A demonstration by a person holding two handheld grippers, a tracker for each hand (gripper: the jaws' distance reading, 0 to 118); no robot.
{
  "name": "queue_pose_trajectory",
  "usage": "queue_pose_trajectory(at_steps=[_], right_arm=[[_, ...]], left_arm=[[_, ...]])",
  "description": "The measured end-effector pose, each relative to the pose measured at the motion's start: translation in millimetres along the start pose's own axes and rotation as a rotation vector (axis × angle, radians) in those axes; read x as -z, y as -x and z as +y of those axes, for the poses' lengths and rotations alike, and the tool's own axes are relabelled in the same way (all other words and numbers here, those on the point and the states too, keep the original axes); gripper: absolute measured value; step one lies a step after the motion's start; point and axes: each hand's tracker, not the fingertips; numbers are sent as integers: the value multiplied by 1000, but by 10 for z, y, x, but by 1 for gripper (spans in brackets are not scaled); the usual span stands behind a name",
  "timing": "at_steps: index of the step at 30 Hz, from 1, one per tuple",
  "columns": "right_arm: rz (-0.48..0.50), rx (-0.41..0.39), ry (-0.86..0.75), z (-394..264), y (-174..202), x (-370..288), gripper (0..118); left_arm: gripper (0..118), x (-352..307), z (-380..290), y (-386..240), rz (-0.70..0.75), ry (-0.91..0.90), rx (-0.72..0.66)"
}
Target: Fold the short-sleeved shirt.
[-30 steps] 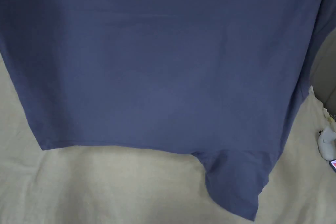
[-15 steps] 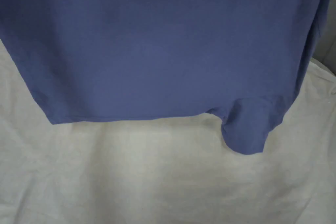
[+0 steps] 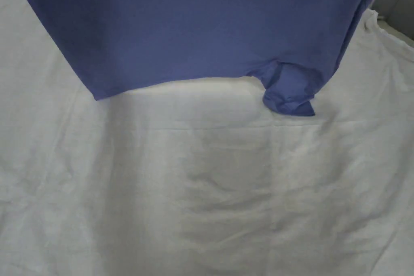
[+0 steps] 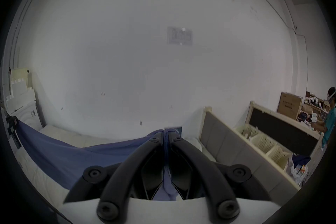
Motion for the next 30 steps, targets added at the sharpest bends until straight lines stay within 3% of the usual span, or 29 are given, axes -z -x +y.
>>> queue_pose_trajectory(at_steps=[6, 9, 18, 22, 30], right_arm=[[-29, -7, 223, -1205, -153, 391, 3], [-33, 46, 329, -1848, -235, 484, 3], [-44, 83, 603, -3488, -338, 195, 3], [-35, 76, 677, -3895, -330, -122, 3], [-11, 32, 687, -4241, -422, -976, 3]], left_arm=[[0, 57, -950, -365, -83, 123, 65], [0, 18, -1405, -446, -109, 181, 68], [0, -411, -2683, -227, -171, 431, 62], [0, -786, -3100, -7, -177, 494, 71], [0, -1792, -3720, 625, -161, 638, -49]])
